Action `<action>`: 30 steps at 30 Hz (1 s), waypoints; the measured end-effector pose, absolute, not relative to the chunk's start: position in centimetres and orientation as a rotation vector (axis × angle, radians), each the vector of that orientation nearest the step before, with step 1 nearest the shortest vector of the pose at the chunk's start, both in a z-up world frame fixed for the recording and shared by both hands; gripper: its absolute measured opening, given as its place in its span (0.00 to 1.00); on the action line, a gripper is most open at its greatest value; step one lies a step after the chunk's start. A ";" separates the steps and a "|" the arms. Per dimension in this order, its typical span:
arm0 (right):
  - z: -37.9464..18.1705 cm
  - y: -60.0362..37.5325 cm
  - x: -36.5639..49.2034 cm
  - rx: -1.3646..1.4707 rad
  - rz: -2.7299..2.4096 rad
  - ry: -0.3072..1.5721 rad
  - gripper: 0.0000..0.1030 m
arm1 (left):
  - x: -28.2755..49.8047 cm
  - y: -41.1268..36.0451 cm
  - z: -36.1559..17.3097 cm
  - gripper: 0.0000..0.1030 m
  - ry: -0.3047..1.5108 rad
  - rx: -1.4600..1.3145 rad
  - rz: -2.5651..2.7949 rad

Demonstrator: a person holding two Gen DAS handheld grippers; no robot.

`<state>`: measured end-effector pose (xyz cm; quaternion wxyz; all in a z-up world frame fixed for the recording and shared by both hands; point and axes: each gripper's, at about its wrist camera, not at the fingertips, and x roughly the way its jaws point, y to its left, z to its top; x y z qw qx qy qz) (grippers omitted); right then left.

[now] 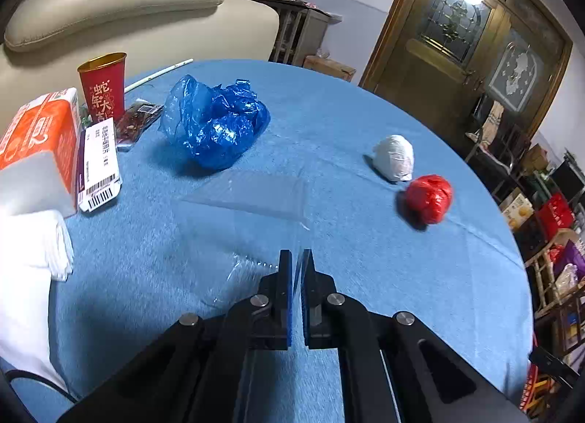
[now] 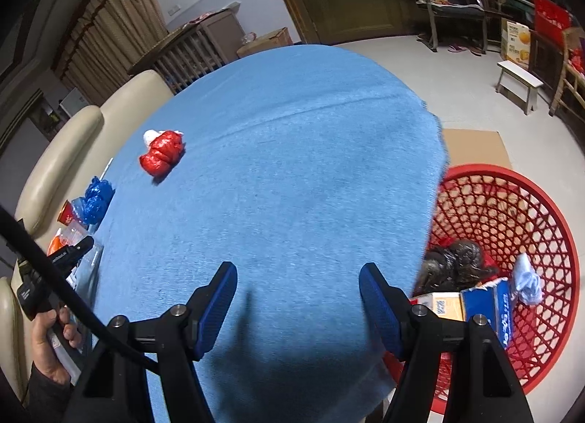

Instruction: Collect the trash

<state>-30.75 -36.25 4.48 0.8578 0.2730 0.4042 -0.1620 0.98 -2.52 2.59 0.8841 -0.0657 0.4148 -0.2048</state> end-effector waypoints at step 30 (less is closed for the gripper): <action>5.8 -29.5 -21.6 0.445 -0.139 0.870 0.71 | -2.6 0.2 4.8 0.06 0.821 -0.200 -0.468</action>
